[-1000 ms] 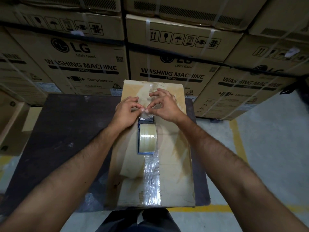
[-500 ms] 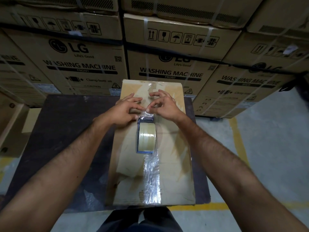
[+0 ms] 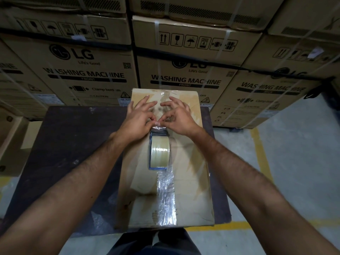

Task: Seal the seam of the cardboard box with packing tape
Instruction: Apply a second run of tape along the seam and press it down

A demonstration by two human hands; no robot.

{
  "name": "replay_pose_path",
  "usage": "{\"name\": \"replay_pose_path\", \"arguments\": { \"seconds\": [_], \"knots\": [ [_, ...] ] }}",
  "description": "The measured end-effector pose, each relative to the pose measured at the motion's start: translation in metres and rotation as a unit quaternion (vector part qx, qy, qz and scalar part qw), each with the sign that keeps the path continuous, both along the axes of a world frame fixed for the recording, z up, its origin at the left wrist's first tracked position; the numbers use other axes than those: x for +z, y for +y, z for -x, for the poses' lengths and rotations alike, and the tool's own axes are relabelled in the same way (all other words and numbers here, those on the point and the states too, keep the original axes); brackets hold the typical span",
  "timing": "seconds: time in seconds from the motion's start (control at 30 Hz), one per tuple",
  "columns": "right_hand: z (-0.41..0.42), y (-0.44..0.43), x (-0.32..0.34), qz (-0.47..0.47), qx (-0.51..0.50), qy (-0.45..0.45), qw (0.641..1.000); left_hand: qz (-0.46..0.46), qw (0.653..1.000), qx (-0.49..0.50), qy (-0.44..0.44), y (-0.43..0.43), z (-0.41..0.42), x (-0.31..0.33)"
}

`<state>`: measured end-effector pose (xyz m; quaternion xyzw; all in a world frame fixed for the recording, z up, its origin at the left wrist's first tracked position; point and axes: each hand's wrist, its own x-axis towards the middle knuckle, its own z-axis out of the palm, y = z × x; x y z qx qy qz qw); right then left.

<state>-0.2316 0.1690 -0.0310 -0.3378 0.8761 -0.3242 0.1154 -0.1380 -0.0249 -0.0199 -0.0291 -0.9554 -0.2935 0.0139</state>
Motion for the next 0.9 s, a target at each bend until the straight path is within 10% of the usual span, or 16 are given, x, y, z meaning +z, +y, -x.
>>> {"name": "replay_pose_path", "arguments": {
  "seconds": [0.67,0.9],
  "knots": [
    [-0.021,0.012,0.002,-0.084,0.084,0.08,0.99,0.12,0.99,-0.041,0.068,0.001,-0.015,-0.022],
    [-0.077,0.031,0.052,-0.013,-0.088,0.013,0.996,0.105,0.989,0.099,-0.02,-0.003,-0.052,-0.02]
  ]
}}
